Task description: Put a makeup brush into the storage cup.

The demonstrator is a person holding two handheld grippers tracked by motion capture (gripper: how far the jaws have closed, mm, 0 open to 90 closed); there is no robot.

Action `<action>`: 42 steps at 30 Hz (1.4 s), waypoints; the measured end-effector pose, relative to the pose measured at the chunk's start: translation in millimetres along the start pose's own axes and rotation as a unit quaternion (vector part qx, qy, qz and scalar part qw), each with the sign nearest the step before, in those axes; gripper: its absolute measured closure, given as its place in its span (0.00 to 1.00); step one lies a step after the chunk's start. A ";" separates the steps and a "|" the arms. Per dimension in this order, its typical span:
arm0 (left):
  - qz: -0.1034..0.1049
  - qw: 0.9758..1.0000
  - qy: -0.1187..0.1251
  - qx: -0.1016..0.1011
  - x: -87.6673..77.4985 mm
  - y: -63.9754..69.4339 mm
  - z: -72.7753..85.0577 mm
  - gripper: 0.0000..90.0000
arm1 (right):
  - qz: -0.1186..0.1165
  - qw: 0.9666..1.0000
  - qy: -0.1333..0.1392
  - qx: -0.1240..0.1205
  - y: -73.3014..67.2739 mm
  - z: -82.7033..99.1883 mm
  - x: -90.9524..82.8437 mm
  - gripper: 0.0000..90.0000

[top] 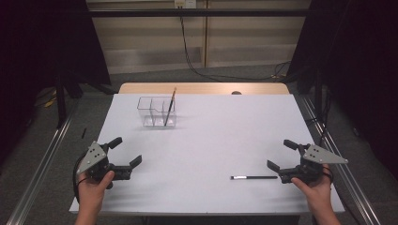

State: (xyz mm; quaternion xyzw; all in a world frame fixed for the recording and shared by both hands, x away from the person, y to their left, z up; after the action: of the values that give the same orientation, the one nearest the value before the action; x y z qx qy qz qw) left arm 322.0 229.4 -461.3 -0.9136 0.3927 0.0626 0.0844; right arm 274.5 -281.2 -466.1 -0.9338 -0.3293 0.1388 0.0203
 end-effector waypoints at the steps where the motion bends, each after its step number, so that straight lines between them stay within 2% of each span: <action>1: 0.001 1.000 0.001 -0.001 -0.2 0.2 0.3 0.00 | 0.000 1.000 0.001 0.001 0.2 -0.2 0.2 0.00; 17: 0.004 1.000 0.002 -0.001 0.9 0.1 0.6 0.00 | -0.006 1.000 0.001 0.005 -2.0 -1.4 6.8 0.00; 27: 0.001 1.000 0.003 -0.003 1.0 -0.6 -0.1 0.00 | -0.008 1.000 0.013 0.011 -3.1 -7.2 6.3 0.00; 32: 0.000 1.000 0.004 -0.002 0.2 -0.2 -0.6 0.00 | -0.004 1.000 0.012 0.009 -1.0 -8.7 5.5 0.00; 42: -0.001 1.000 0.004 -0.005 -2.2 2.4 0.5 0.00 | -0.010 1.000 0.015 0.014 -1.1 -15.0 11.0 0.00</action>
State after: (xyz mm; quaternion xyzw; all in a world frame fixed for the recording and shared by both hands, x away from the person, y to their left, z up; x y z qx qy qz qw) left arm 318.8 229.4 -461.7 -0.9146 0.3921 0.0611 0.0783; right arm 286.2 -272.8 -454.2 -0.9319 -0.3366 0.1290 0.0395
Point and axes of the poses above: each handheld gripper's, and its own axes: x roughly forward along the jaws, z roughly out of its underside, y roughly to its right, the point moved 6 cm from there along x, roughly forward along the jaws, and after that the axes turned 7 degrees about x, right-handed, at the moved point
